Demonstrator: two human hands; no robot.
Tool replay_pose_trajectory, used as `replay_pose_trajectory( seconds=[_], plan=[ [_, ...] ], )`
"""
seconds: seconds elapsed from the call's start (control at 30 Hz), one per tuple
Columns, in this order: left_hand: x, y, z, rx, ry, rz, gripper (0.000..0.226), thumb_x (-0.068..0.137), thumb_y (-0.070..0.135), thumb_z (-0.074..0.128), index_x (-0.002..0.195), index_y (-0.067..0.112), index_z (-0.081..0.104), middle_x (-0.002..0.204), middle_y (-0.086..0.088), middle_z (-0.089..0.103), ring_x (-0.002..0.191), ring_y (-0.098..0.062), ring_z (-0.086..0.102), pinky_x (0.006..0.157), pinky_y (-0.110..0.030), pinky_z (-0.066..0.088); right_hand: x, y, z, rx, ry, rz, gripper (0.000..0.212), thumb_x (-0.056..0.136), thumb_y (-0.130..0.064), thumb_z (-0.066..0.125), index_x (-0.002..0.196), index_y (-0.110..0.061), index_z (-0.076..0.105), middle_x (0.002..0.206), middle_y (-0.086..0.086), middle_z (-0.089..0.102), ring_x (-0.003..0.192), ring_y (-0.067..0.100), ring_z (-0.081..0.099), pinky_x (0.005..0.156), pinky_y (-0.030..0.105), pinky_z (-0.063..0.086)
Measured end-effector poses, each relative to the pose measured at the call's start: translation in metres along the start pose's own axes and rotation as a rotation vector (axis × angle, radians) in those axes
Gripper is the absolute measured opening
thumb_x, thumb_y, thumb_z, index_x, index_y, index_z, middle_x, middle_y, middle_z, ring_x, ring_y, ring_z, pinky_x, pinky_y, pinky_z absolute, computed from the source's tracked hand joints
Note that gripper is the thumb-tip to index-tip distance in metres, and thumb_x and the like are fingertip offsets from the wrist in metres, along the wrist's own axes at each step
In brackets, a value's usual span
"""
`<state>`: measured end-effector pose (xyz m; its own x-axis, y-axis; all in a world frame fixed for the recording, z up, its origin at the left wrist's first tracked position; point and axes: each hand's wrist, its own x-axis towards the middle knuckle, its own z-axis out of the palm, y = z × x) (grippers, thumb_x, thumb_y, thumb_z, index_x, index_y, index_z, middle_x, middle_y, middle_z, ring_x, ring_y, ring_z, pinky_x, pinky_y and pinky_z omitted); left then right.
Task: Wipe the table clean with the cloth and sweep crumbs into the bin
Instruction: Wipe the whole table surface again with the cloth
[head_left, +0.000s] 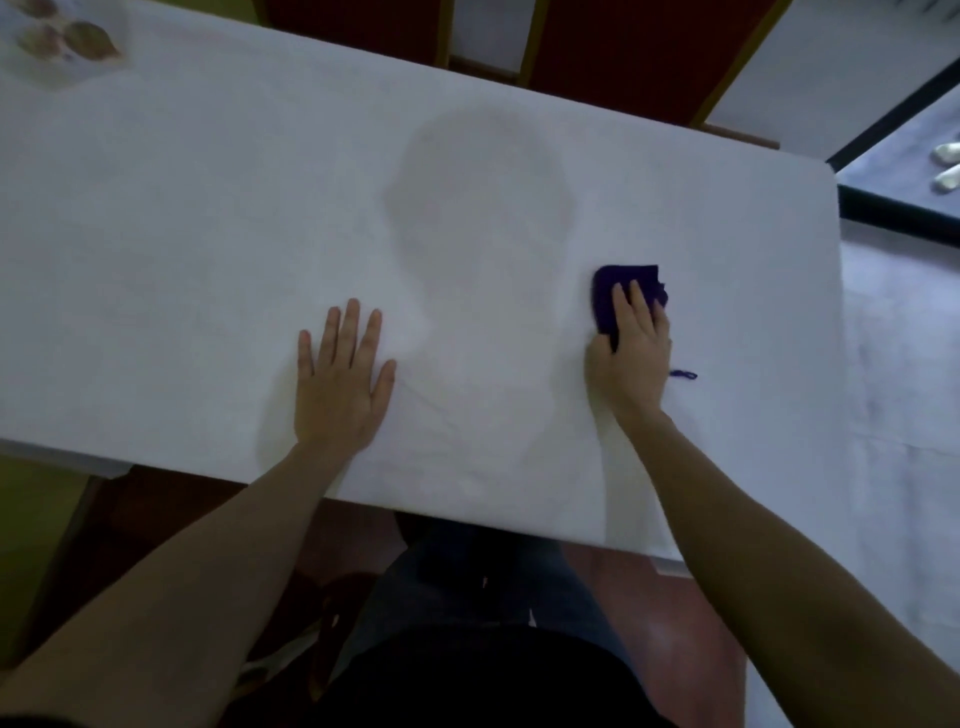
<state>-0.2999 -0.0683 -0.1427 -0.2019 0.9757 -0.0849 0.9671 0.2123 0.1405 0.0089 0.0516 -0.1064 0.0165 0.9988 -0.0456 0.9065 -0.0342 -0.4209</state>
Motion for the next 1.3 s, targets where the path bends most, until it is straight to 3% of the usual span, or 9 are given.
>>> replay_pose_trajectory(
  seconds=[0.1, 0.23, 0.4, 0.6, 0.77, 0.83, 0.97, 1.13, 1.3],
  plan=[
    [0.0, -0.001, 0.001, 0.005, 0.003, 0.002, 0.065, 0.102, 0.05, 0.014, 0.159, 0.022, 0.006, 0.167, -0.005, 0.004, 0.154, -0.023, 0.002, 0.123, -0.051, 0.003, 0.004, -0.04, 0.021, 0.004, -0.029, -0.036, 0.066, 0.088, -0.018, 0.05, 0.151, -0.02, 0.033, 0.16, 0.0, 0.026, 0.147, 0.031, 0.018, 0.117, 0.043, 0.021],
    [0.0, -0.001, 0.003, 0.008, -0.001, -0.005, 0.065, 0.101, 0.05, 0.012, 0.159, 0.023, 0.004, 0.167, -0.004, 0.003, 0.154, -0.023, 0.001, 0.123, -0.05, 0.002, -0.042, -0.07, 0.039, 0.036, -0.119, -0.264, 0.067, 0.083, -0.016, 0.055, 0.148, -0.02, 0.041, 0.157, 0.001, 0.033, 0.146, 0.03, 0.023, 0.111, 0.045, 0.028],
    [-0.001, -0.001, 0.001, -0.006, 0.001, 0.012, 0.064, 0.102, 0.05, 0.015, 0.159, 0.022, 0.007, 0.167, -0.005, 0.006, 0.154, -0.024, 0.004, 0.123, -0.051, 0.002, -0.12, -0.032, 0.025, 0.037, -0.202, -0.441, 0.066, 0.083, -0.017, 0.057, 0.148, -0.018, 0.041, 0.156, 0.001, 0.035, 0.146, 0.028, 0.024, 0.113, 0.039, 0.025],
    [-0.001, 0.0, 0.001, 0.003, 0.034, 0.013, 0.064, 0.101, 0.05, 0.016, 0.159, 0.023, 0.009, 0.167, -0.005, 0.008, 0.154, -0.024, 0.005, 0.123, -0.05, 0.001, -0.106, 0.052, -0.018, -0.003, -0.124, -0.285, 0.063, 0.085, -0.024, 0.05, 0.147, -0.019, 0.043, 0.156, 0.001, 0.034, 0.145, 0.026, 0.024, 0.112, 0.044, 0.029],
    [-0.005, 0.001, 0.006, -0.025, 0.036, 0.013, 0.064, 0.102, 0.05, 0.016, 0.159, 0.024, 0.008, 0.167, -0.004, 0.006, 0.154, -0.023, 0.003, 0.123, -0.05, 0.002, -0.047, 0.026, -0.006, 0.014, -0.07, -0.105, 0.066, 0.089, -0.014, 0.052, 0.152, -0.018, 0.033, 0.159, 0.001, 0.029, 0.147, 0.028, 0.017, 0.118, 0.048, 0.022],
    [-0.005, 0.002, 0.005, -0.058, 0.036, 0.016, 0.063, 0.102, 0.048, 0.017, 0.159, 0.024, 0.01, 0.167, -0.003, 0.006, 0.154, -0.022, 0.003, 0.124, -0.049, 0.002, -0.039, -0.003, 0.006, 0.018, -0.096, -0.12, 0.066, 0.089, -0.015, 0.05, 0.152, -0.019, 0.032, 0.159, 0.001, 0.028, 0.147, 0.028, 0.016, 0.118, 0.045, 0.022],
    [-0.001, 0.003, -0.002, -0.21, 0.052, -0.002, 0.06, 0.1, 0.04, 0.021, 0.158, 0.023, 0.021, 0.166, -0.003, 0.015, 0.154, -0.021, 0.009, 0.123, -0.045, 0.002, -0.058, -0.049, 0.026, 0.022, -0.175, -0.321, 0.064, 0.09, -0.017, 0.052, 0.152, -0.021, 0.033, 0.16, -0.001, 0.025, 0.149, 0.026, 0.014, 0.115, 0.042, 0.022],
    [0.007, -0.041, -0.018, -0.258, 0.079, 0.037, 0.056, 0.101, 0.036, 0.03, 0.154, 0.017, 0.034, 0.162, -0.01, 0.028, 0.151, -0.026, 0.021, 0.122, -0.044, 0.016, -0.117, -0.036, 0.026, -0.009, -0.245, -0.503, 0.067, 0.083, -0.02, 0.058, 0.148, -0.017, 0.041, 0.156, 0.0, 0.033, 0.146, 0.028, 0.025, 0.114, 0.042, 0.025],
    [0.032, -0.124, -0.041, -0.162, 0.074, -0.018, 0.059, 0.1, 0.039, 0.025, 0.153, 0.015, 0.035, 0.161, -0.013, 0.028, 0.151, -0.029, 0.02, 0.122, -0.035, 0.002, -0.095, -0.026, 0.017, -0.018, -0.185, -0.362, 0.065, 0.084, -0.017, 0.062, 0.146, -0.018, 0.043, 0.155, 0.001, 0.034, 0.143, 0.025, 0.023, 0.113, 0.048, 0.029]
  ],
)
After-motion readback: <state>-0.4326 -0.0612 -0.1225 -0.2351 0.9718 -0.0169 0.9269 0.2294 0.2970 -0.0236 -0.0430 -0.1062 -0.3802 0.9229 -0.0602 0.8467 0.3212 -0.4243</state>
